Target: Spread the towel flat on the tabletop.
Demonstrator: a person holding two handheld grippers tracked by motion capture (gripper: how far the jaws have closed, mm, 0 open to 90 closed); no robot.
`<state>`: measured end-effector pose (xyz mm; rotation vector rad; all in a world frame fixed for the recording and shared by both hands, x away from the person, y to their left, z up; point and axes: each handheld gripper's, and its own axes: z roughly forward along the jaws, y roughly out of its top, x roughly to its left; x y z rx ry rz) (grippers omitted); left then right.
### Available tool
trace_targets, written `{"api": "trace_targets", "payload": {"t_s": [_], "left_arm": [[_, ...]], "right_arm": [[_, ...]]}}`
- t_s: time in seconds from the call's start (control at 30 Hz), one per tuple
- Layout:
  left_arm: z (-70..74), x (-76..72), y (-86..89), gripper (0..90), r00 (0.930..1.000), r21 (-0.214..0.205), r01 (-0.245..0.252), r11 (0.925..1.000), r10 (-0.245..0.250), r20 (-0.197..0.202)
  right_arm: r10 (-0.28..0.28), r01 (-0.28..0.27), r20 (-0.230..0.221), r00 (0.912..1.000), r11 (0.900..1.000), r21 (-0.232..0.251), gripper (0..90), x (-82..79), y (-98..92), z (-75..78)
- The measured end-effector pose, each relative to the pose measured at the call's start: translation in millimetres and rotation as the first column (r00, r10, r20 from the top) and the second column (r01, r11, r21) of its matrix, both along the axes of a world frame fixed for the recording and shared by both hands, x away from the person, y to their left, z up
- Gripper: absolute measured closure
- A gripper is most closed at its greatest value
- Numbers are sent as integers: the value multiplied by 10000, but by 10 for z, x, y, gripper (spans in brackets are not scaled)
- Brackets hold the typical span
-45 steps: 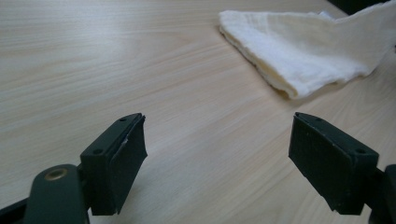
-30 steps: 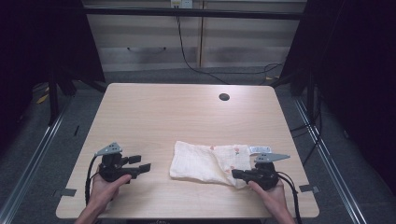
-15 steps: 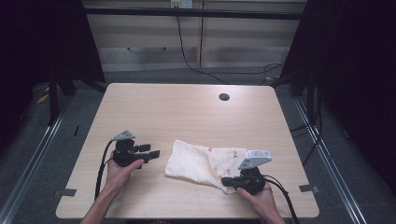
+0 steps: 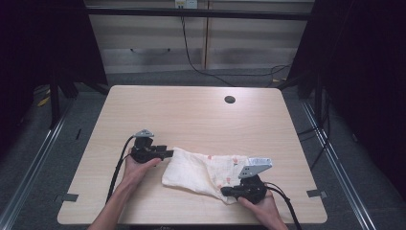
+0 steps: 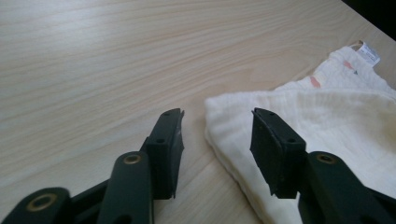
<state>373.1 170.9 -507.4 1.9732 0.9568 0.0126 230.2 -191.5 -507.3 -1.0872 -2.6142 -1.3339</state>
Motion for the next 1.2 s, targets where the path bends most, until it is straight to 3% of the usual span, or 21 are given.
{"api": "trace_targets", "payload": {"t_s": [0.17, 0.27, 0.37, 0.53, 0.8, 0.9, 0.97, 1.1, 1.2], "left_arm": [[-54, -23, -95, 586, 9994, 138, 328, 9994, -330, 139], [-48, -45, -124, 701, 9988, 162, 425, 9990, -428, 227], [-12, -101, -160, 839, 9955, 355, 830, 9959, -844, 426], [60, -92, -81, 849, 9969, -297, 728, 9969, -719, 314], [234, -130, 37, 848, 9951, -936, 702, 9931, -632, 760], [313, -139, 80, 850, 9943, -1189, 699, 9904, -595, 888], [400, -134, 90, 850, 9929, -1080, 630, 9922, -514, 1075], [589, -78, 143, 850, 9900, -1515, 500, 9872, -290, 1381], [681, -72, 153, 849, 9855, -1395, 631, 9882, -396, 1651]], "right_arm": [[178, -178, -109, 9998, 9998, -11, 900, -58, -3, 8], [138, -138, -79, 9999, 9999, -29, 900, -66, 0, 10], [140, -140, -91, 9999, 9999, -14, 900, -64, 0, 10], [67, -66, 37, 10000, 9997, -254, 900, -72, 7, 37], [-328, 329, 297, 9990, 9995, -18, 900, -48, -68, 124], [-625, 612, 552, 9965, 9978, 243, 900, -21, -139, 224], [-921, 887, 810, 9925, 9951, 446, 900, 5, -213, 333], [-1470, 1348, 1531, 9772, 9870, 873, 900, 95, -380, 645], [-1698, 1507, 2004, 9649, 9828, 1070, 900, 158, -470, 877]]}}
